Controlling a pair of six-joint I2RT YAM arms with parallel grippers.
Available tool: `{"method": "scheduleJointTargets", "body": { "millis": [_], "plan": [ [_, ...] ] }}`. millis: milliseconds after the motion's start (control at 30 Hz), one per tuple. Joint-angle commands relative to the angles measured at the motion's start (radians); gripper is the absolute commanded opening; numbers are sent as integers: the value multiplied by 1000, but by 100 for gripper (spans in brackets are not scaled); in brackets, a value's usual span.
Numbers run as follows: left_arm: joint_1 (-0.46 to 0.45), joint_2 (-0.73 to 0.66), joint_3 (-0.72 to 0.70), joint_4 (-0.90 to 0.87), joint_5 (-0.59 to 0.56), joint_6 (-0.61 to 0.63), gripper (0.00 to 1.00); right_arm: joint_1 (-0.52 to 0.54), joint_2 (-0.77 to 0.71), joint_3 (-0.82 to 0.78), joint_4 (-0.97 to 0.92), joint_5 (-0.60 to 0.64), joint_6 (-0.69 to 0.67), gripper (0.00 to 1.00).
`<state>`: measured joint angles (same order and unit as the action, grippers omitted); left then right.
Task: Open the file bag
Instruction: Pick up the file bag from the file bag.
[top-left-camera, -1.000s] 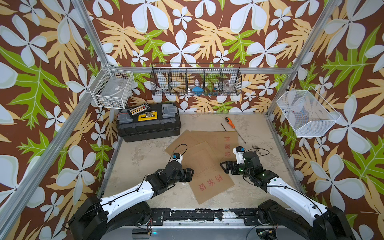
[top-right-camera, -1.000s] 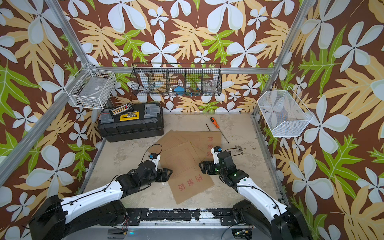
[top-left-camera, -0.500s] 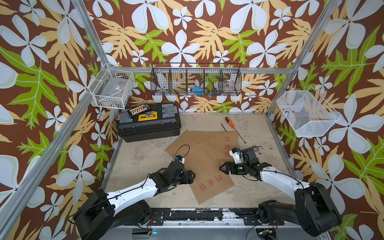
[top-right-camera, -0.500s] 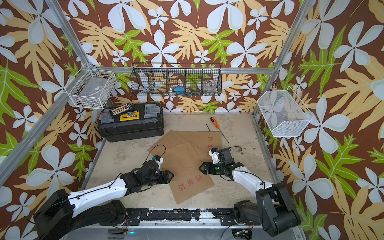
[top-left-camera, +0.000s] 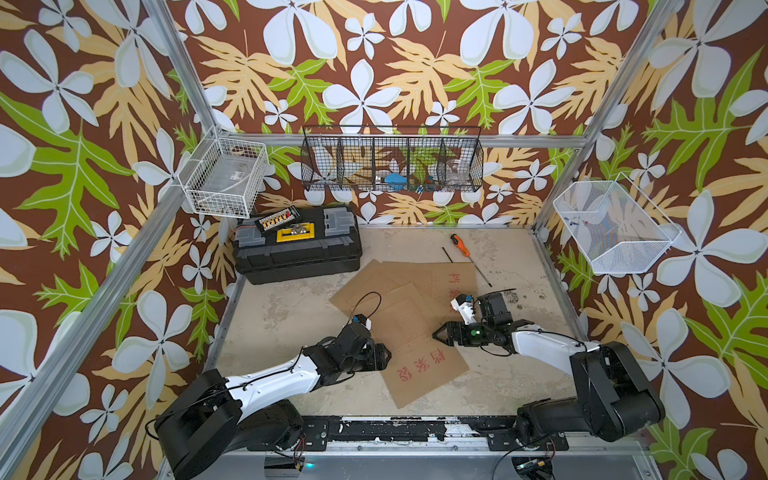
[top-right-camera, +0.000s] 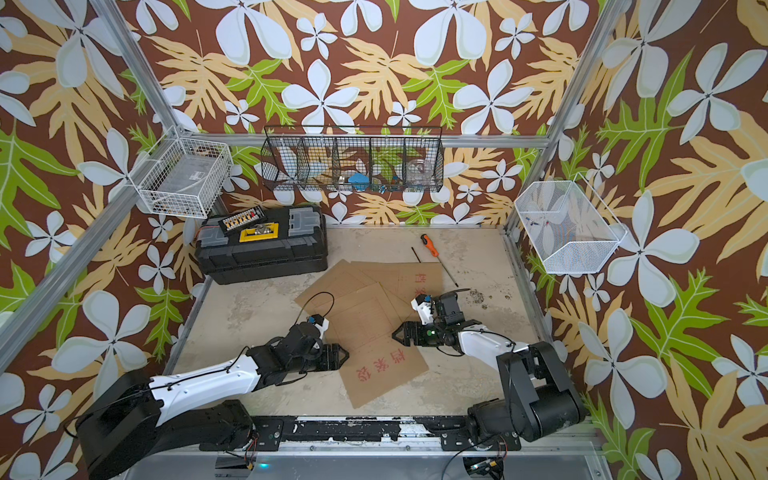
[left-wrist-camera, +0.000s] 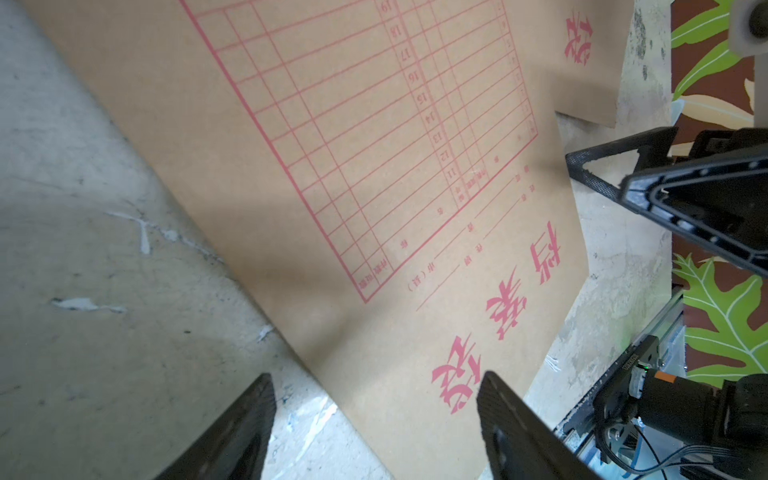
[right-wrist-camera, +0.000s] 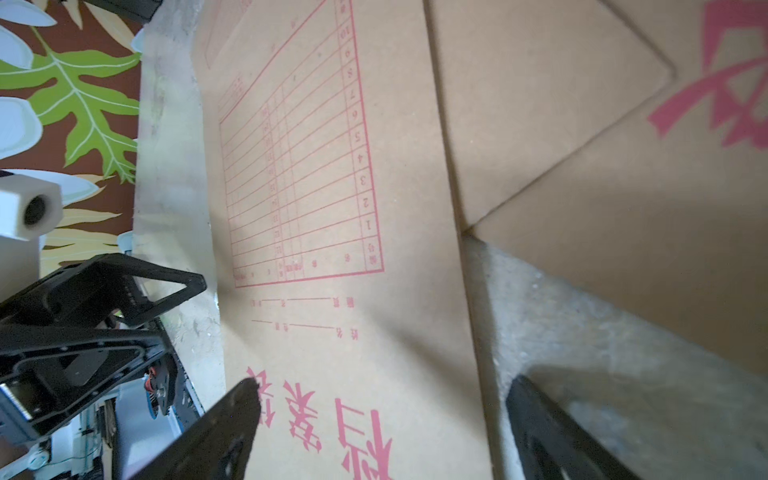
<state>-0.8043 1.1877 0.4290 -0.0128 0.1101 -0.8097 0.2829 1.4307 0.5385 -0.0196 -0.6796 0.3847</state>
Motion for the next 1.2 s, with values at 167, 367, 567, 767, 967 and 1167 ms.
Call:
{"method": "scheduleJointTargets", "body": {
  "millis": [167, 367, 567, 767, 967, 1167],
  "plan": [
    [-1, 34, 6, -16, -56, -15, 78, 1, -24, -68, 31, -154, 66, 92],
    [-1, 76, 26, -44, -86, 0, 78, 2, -128, -94, 62, -260, 99, 89],
    [-1, 91, 47, -58, -101, 20, 78, 4, -204, -135, 103, -295, 144, 83],
    [-1, 89, 45, -58, -105, 25, 78, 6, -154, -135, 61, -287, 112, 69],
    [-1, 67, 31, -59, -108, 26, 79, 31, -160, -126, 70, -283, 123, 48],
    [0, 41, 54, -91, -145, 42, 79, 30, -172, -124, 64, -261, 134, 20]
  ]
}}
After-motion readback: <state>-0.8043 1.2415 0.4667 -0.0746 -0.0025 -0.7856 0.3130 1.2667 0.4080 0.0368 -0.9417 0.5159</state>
